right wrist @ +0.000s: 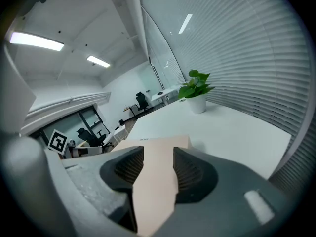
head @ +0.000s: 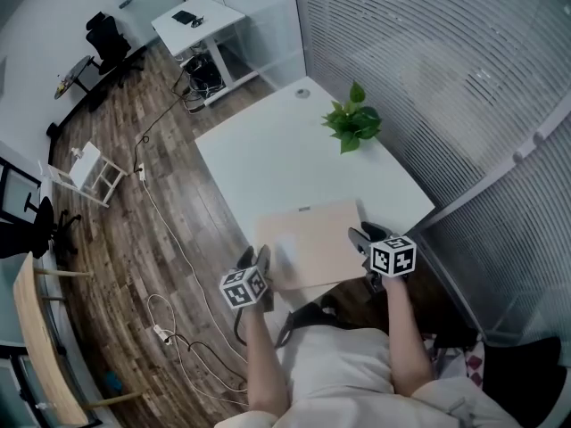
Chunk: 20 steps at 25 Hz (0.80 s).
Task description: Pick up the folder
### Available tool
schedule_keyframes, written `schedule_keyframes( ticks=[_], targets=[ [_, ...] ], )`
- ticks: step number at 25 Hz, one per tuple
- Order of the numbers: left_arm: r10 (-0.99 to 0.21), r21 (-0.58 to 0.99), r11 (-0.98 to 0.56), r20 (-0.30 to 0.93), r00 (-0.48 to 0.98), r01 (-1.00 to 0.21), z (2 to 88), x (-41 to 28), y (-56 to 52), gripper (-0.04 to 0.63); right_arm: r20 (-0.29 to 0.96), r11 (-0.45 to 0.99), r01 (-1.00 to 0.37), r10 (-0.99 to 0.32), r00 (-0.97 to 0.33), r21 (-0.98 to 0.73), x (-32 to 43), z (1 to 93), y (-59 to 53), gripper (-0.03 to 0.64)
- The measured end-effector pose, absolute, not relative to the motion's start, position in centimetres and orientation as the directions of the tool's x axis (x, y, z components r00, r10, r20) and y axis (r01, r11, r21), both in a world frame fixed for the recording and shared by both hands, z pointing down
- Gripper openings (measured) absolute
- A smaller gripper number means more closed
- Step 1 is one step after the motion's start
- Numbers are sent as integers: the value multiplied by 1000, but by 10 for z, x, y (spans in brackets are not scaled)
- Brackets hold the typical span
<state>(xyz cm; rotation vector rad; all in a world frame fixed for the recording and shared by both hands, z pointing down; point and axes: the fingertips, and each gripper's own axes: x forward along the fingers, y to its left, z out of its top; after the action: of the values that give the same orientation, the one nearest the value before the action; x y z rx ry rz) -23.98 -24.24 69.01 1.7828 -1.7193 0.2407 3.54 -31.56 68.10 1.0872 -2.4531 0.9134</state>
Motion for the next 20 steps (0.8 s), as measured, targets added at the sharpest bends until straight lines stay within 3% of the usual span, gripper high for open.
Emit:
schedule_keyframes(
  ticks=[5, 15, 20],
  targets=[
    [-814, 342, 76, 564, 140, -937, 705, -234, -245, 224, 514, 504, -744, -538, -668, -439, 31, 686, -320, 227],
    [-773, 343, 116, 621, 133, -932, 728, -231, -255, 330, 576, 493, -755, -493, -652, -433, 35, 721, -314, 244],
    [-737, 329, 95, 658, 156, -939, 732, -227, -261, 378, 574, 483, -749, -484, -661, -455, 33, 719, -320, 303]
  ],
)
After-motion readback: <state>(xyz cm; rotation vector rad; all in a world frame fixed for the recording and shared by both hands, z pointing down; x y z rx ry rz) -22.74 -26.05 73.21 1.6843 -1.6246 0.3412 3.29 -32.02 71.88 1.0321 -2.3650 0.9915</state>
